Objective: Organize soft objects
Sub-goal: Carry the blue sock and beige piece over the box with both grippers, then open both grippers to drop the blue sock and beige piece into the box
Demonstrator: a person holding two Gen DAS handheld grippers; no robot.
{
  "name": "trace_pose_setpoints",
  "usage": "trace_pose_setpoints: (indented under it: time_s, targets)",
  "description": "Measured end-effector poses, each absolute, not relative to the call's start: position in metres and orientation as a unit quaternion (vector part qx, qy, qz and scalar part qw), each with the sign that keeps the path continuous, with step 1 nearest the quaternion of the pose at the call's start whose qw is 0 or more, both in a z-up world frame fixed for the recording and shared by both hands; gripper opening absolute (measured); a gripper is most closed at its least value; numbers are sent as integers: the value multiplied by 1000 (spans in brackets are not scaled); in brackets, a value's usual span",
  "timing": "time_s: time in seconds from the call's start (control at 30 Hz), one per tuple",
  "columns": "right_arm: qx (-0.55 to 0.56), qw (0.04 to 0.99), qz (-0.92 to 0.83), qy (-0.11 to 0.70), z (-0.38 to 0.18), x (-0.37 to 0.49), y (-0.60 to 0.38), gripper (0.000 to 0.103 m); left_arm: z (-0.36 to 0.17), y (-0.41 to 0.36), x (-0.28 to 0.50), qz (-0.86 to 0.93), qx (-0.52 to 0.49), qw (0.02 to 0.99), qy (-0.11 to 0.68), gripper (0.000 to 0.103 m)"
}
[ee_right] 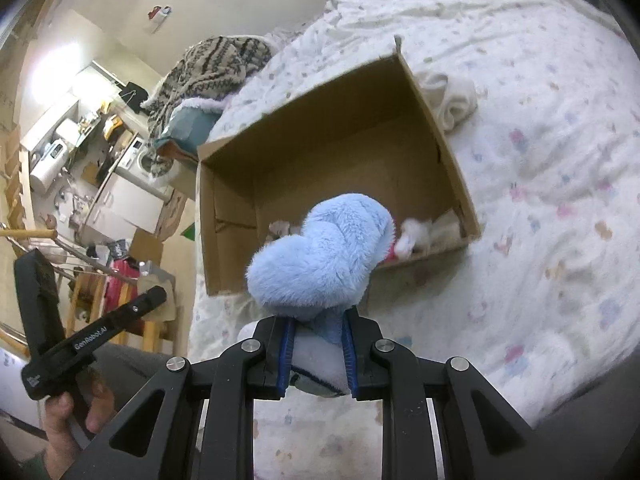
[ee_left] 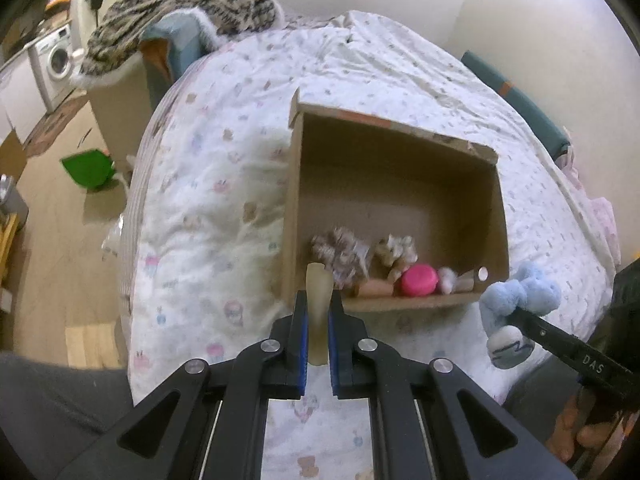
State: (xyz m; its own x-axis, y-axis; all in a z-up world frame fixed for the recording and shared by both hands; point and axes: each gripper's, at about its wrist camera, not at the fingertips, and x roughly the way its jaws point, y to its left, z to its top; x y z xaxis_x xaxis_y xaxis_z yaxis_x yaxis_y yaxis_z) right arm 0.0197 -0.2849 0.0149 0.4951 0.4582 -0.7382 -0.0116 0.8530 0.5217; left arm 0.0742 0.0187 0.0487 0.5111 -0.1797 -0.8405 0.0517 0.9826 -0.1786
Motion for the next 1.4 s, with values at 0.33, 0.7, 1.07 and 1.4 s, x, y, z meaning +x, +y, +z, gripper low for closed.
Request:
trace_pose_setpoints:
  time_s: [0.33, 0.7, 1.07, 1.4]
  targets:
    - [207, 850, 131, 466, 26, 61, -288, 23, 40, -4, 116, -85, -58, 862, 496, 8]
    - [164, 863, 83, 471, 3, 96, -286, 23, 7, -35, 149, -86, -25, 853, 513, 8]
    - [138, 850, 73, 504, -31, 111, -280, 24, -32, -49, 171, -61, 4, 844, 532, 8]
    - [91, 851, 66, 512, -40, 112, -269, 24, -48, -57, 174, -58, 20, 852, 520, 9]
